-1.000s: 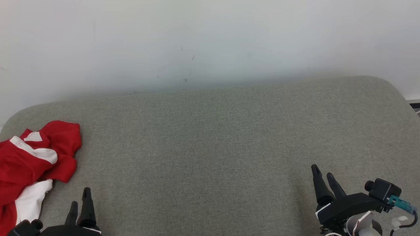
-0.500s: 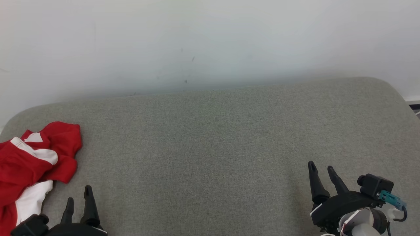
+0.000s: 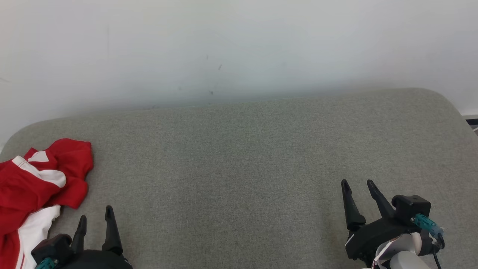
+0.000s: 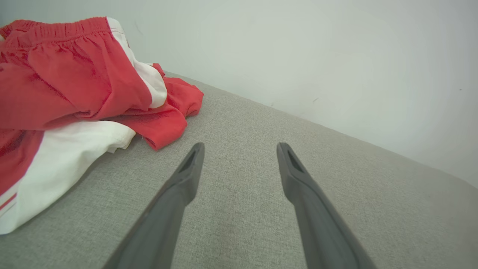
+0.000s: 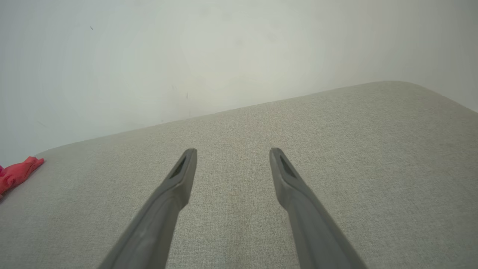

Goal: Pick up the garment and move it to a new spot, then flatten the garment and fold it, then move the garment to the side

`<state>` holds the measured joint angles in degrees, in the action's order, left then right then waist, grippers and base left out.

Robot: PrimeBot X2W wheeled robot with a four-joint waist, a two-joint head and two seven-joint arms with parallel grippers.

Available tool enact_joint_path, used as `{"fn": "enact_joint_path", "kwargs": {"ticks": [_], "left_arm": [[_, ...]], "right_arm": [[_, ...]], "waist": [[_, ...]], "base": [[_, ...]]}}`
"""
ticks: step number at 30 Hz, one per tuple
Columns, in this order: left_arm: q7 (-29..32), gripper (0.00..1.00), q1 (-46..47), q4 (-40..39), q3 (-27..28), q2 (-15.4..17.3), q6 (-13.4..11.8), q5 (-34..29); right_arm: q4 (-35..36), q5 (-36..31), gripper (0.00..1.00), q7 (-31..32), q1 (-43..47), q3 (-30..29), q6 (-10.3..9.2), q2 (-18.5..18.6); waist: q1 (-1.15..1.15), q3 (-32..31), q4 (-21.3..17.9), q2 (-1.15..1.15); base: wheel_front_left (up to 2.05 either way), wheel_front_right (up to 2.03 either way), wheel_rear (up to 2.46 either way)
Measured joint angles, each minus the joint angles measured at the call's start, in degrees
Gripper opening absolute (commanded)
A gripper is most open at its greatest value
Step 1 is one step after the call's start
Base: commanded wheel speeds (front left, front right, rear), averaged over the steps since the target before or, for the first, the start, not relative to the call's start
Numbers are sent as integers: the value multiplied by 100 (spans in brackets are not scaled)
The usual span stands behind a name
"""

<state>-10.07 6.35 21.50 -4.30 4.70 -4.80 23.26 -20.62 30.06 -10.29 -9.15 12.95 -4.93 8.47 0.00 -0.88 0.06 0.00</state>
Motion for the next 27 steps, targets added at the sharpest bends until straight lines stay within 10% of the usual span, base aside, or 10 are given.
{"fn": "enact_joint_path", "kwargs": {"ticks": [15, 27], "left_arm": [[98, 100, 125, 33, -297, 200, -231, -1579], [307, 100, 122, 22, -192, 232, -232, -1600]], "right_arm": [[49, -1136, 100, -257, -217, 330, -220, 121], [44, -1147, 100, -275, -205, 274, -221, 157]], "waist": [[0, -33, 27, 0], [0, -76, 38, 0]], "base": [[0, 0, 0], [0, 0, 0]]}}
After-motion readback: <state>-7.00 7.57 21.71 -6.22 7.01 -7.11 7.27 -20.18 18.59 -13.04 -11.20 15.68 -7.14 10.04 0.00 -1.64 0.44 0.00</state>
